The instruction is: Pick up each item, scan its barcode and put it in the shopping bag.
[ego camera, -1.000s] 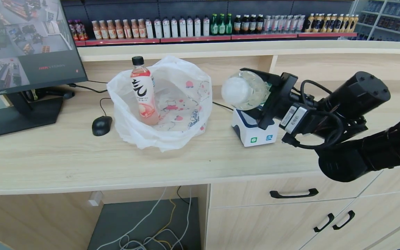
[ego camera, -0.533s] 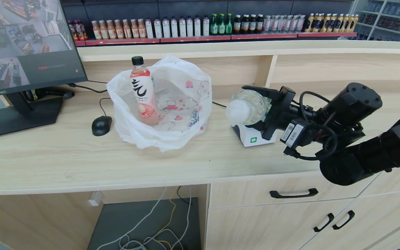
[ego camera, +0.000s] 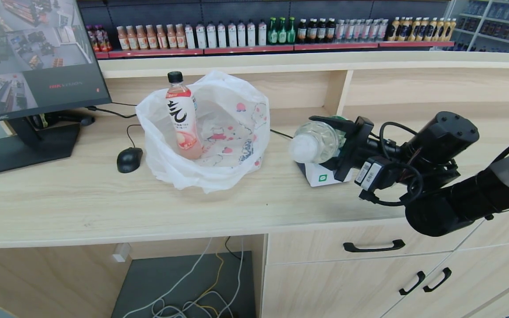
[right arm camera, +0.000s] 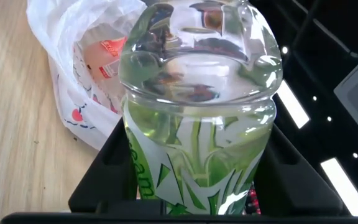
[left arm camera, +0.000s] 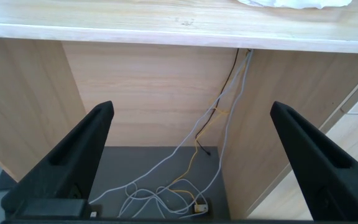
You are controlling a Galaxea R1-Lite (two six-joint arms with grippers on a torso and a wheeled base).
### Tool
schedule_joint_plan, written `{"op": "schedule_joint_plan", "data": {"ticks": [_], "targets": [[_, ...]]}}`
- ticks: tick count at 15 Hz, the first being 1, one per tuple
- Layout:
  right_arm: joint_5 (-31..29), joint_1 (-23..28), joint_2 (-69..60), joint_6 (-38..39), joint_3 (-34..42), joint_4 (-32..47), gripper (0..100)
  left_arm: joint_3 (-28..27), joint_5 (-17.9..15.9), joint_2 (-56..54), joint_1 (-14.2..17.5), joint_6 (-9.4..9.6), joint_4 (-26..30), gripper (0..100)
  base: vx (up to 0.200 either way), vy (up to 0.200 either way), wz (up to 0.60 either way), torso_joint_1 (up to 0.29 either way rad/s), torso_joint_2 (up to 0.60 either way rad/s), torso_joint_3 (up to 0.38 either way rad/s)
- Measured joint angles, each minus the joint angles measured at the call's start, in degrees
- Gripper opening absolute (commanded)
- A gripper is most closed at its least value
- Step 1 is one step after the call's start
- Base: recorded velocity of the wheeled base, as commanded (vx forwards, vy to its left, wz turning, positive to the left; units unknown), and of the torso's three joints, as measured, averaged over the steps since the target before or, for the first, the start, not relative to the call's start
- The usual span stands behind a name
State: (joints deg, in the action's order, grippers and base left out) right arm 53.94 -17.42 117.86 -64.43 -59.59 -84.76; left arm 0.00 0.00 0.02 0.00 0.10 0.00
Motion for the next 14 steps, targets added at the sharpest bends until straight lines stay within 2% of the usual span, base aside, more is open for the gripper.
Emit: {"op": "schedule_joint_plan", "data": {"ticks": [14], "targets": [[0.0, 0.2, 0.6, 0.0, 0.0, 0.0, 0, 0.0, 0.0, 0.0, 0.0, 0.00, 0.0, 100, 0.000, 0.000, 0.00, 0.000, 0.00, 0.000]]}}
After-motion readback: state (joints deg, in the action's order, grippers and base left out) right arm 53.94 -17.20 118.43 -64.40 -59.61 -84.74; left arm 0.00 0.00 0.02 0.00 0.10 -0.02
